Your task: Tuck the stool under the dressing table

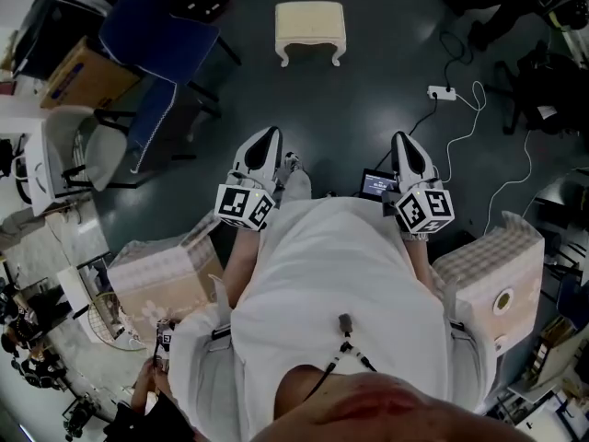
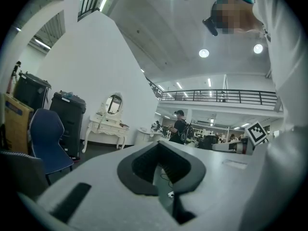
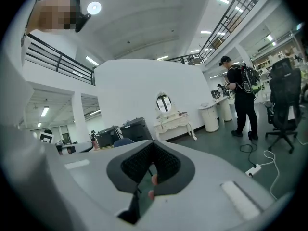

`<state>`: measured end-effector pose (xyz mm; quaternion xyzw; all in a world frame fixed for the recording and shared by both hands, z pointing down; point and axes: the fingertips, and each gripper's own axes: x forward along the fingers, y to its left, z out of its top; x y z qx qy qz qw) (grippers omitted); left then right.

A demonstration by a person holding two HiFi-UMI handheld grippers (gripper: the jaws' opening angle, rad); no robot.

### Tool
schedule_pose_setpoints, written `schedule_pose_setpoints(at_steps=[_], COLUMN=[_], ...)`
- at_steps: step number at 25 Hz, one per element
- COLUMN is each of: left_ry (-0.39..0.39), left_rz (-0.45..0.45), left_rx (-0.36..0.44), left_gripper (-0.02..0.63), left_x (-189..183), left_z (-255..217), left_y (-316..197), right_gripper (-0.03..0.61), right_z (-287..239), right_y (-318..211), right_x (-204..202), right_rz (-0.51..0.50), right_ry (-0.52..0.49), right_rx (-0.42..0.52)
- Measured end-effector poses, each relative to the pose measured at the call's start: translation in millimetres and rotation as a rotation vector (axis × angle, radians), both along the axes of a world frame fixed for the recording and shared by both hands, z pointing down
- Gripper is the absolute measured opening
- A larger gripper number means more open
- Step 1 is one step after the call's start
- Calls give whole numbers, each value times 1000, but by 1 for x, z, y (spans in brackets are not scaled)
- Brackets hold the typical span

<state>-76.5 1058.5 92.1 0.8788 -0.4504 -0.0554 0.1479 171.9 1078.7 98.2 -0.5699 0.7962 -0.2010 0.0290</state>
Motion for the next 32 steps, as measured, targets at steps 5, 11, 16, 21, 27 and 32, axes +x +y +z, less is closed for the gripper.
schedule_pose_setpoints(at_steps=[5, 11, 16, 21, 27, 32], left_ry=[48, 54, 15, 38, 37, 16], left_rz=[23, 100, 125, 100, 115, 96], left_rx=[-2, 17, 31, -14, -47, -63], left_gripper=[6, 6, 6, 6, 6, 6], left_x=[-11, -23, -50, -68, -53, -33], left_z=[2, 1, 5, 15, 34, 35], left_y=[-60, -124, -159, -178, -202, -227], right_gripper=[8, 8, 8, 8, 8, 8], right_z=[-2, -6, -1, 5, 19, 35], right_y=[-54, -115, -148, -162, -187, -222], right_x=[-10, -29, -55, -60, -47, -19], right_rz=[43, 95, 107, 114, 101, 99], right_ry=[-25, -28, -17, -28, 5, 8], right_rx=[-27, -32, -32, -69, -100, -127])
